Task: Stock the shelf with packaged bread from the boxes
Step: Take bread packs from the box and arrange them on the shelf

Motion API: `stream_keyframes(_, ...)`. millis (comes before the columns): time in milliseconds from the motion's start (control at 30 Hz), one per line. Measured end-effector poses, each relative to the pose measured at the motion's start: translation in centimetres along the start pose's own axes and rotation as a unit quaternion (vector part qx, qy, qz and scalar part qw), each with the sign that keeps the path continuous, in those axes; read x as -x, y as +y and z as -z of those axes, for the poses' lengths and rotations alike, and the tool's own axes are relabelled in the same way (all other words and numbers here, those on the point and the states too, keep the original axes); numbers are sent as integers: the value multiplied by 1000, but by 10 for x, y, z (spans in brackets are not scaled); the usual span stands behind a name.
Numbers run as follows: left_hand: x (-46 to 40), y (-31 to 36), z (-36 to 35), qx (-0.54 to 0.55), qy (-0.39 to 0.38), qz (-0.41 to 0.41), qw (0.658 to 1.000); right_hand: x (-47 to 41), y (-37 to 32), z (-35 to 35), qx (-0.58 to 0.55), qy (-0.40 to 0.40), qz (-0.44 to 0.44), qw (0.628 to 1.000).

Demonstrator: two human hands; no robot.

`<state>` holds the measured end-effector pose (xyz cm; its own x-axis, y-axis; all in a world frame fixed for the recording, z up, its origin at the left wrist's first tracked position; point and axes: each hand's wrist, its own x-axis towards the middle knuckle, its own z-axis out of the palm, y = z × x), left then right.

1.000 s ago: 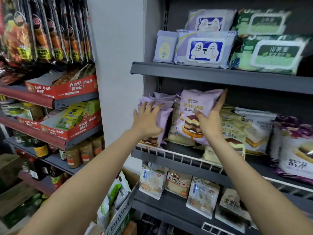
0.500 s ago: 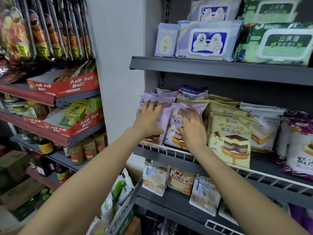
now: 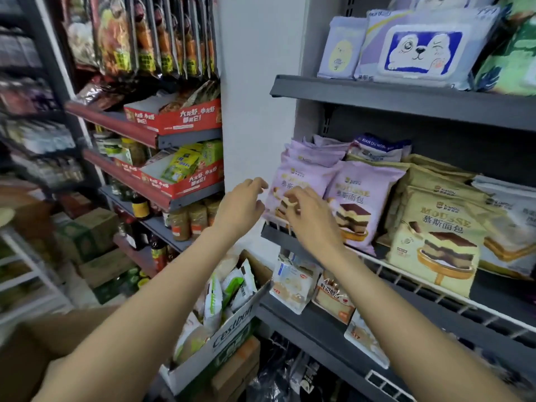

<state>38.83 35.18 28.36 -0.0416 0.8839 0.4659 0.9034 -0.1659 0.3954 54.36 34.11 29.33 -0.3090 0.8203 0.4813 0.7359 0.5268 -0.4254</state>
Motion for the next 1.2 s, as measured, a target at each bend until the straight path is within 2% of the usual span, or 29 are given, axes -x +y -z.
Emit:
stream_keyframes(100,51,-44,10,-32,-42,81,995,9,-27,-42,-56,-102,14,993)
stream_keyframes(200,119,-99,27,-72,-122,184,973,32,-67,-96,-76,-216,30,973)
stream_keyframes(300,193,-155,50,-81,-192,284,936,66,-116,-152,-88,-325,74,939)
stream_keyframes(400,266,-213,75,-70,-228,368,899,96,-167,-208,-79,-410,113,902)
stream_keyframes(500,333,-262,96,-67,-236,442,863,128,-213,-265,-90,-492,94,861)
stream_keyframes(667,433,-326,92,-61,-288,505,811,200,-268,-354,-75,-596,64,797)
stream_keyframes(800,495,-347,63,-18,-338,556,760,271,-282,-412,-36,-668,25,743)
stream_keyframes(933,546,-353,22,17,-412,600,686,332,-276,-447,9,-724,-42,689)
stream_keyframes(1067,574,-355,-4,48,-460,634,620,372,-258,-475,29,-780,-162,604)
stream_keyframes(1200,585,-364,-21,82,-441,681,579,390,-253,-487,80,-812,-246,523)
